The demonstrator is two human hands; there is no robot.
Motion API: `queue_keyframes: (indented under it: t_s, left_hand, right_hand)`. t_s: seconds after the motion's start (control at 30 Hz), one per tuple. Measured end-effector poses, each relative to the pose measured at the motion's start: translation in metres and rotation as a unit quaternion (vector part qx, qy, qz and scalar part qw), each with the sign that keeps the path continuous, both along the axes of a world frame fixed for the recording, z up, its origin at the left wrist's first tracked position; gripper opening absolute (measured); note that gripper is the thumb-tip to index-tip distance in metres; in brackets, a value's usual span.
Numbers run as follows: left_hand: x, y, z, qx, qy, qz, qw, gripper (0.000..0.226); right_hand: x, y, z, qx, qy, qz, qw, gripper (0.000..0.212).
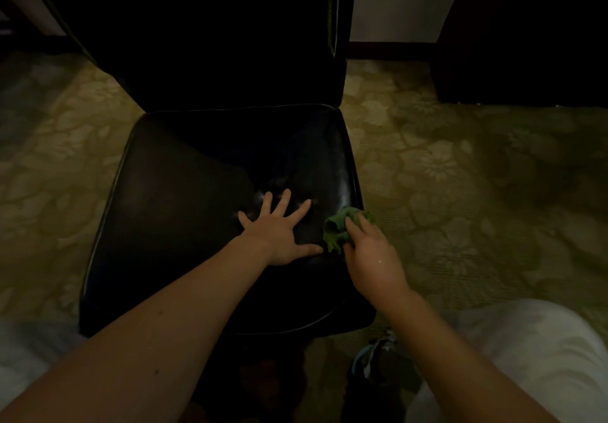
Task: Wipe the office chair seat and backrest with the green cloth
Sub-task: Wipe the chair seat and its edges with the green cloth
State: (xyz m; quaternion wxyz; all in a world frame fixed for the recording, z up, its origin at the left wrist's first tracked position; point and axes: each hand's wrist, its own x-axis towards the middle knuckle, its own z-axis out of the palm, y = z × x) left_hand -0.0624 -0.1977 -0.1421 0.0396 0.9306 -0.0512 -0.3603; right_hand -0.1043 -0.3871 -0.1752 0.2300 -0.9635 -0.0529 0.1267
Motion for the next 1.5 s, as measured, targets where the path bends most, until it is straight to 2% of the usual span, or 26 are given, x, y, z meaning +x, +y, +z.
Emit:
queue_keyframes:
  t_s: [0.13,0.3,0.67,0.87,1.03,1.27,1.37,1.5]
  left_hand:
    - [-0.003,0.003,-0.002,-0.007,-0.016,-0.004,1.0,0.099]
    - [-0.008,0.004,-0.006,-0.02,-0.04,0.0,0.999,0.099]
    - [-0.015,0.01,-0.008,-0.02,-0.053,-0.009,0.998,0.099]
    - [-0.023,0.007,0.002,-0.002,-0.069,-0.02,0.997,0.093]
    - [-0.059,-0.003,-0.005,-0.005,-0.062,0.02,0.998,0.091]
    - [-0.059,0.0,-0.009,-0.005,-0.054,0.018,0.998,0.094]
    - [-0.059,-0.001,-0.008,0.004,-0.059,0.02,0.998,0.094]
    - [-0.057,-0.006,-0.007,-0.002,-0.06,0.033,0.998,0.095]
  right_hand:
    - [0.01,0.001,0.0,0.004,-0.012,-0.011,1.0,0.049]
    - [0.031,-0.001,0.002,0.057,-0.007,-0.036,0.998,0.048]
    - [0.0,-0.005,0.003,-0.002,0.02,-0.005,1.0,0.05]
    - [0.016,-0.001,0.005,0.029,0.003,-0.023,0.999,0.049]
    - [0.012,-0.002,0.001,0.041,-0.009,-0.021,0.999,0.049]
    - [-0.029,0.003,0.007,-0.032,0.025,0.004,0.999,0.052]
    - [-0.014,0.008,0.008,-0.055,0.021,0.005,0.998,0.049]
    - [0.008,0.008,0.008,-0.03,0.002,-0.016,0.999,0.045]
